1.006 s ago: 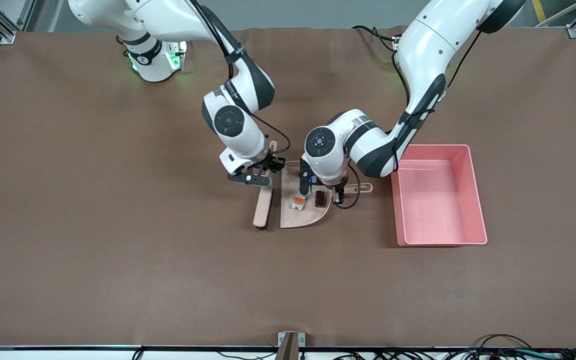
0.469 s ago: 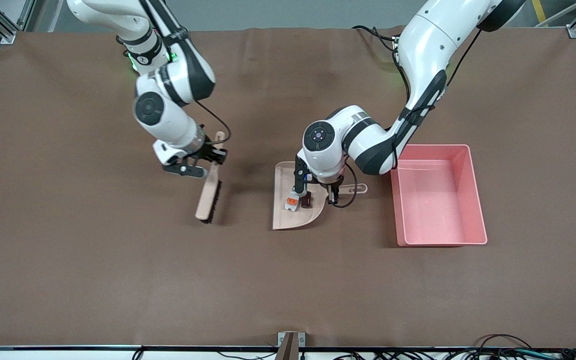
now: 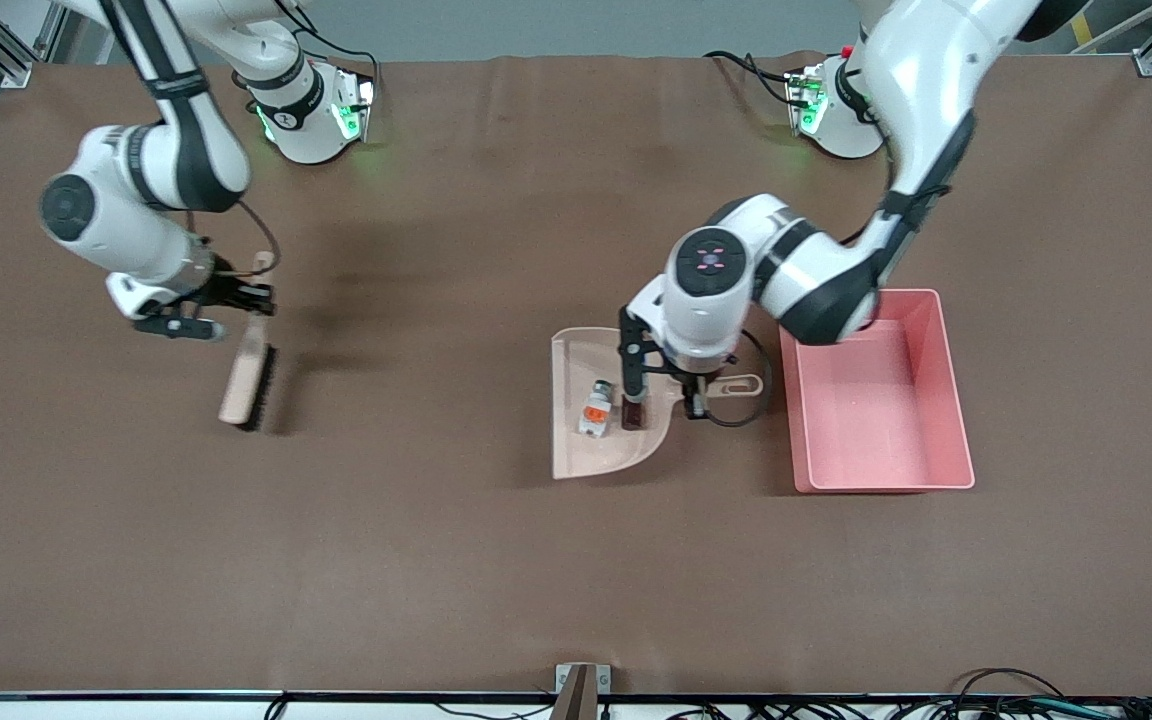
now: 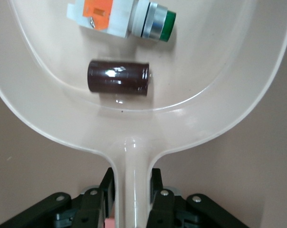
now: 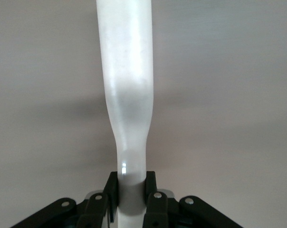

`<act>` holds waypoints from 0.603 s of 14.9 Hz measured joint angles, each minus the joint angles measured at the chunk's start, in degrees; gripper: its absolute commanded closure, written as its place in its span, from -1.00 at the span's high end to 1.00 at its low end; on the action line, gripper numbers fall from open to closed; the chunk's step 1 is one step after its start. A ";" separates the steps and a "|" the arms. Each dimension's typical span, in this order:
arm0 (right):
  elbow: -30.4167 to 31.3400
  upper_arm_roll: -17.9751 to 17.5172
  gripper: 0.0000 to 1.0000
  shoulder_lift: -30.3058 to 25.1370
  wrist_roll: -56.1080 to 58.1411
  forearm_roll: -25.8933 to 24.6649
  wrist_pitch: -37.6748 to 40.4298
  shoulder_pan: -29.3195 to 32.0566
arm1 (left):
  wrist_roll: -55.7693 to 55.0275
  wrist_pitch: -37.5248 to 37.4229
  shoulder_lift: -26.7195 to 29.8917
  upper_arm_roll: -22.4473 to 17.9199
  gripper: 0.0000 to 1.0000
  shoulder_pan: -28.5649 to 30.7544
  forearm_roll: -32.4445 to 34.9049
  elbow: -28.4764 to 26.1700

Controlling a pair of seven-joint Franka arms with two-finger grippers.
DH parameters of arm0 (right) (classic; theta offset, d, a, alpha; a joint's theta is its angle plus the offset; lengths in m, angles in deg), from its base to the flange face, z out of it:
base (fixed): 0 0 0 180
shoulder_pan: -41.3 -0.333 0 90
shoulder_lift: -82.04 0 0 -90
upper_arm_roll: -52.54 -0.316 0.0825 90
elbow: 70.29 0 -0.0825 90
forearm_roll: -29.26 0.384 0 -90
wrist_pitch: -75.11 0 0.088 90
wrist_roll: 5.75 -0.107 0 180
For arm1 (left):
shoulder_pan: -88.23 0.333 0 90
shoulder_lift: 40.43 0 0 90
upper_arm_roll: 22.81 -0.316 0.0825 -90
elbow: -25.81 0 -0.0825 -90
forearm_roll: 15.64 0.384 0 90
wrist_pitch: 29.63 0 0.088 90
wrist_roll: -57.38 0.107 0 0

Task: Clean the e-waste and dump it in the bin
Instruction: 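Lift the dustpan with the left gripper while the right gripper returns the brush, then tilt the dustpan over the pink bin with the left gripper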

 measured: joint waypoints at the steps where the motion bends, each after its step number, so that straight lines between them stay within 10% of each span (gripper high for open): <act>1: 0.12 0.00 -0.99 -0.04 0.70 -1.35 0.43 2.44 | 0.78 -1.05 0.75 2.92 -0.56 4.05 -0.05 0.01; 9: 2.99 -0.84 -0.99 0.81 0.92 -2.02 -3.85 4.44 | 5.04 -14.36 5.31 16.20 -0.57 30.41 -0.15 -0.04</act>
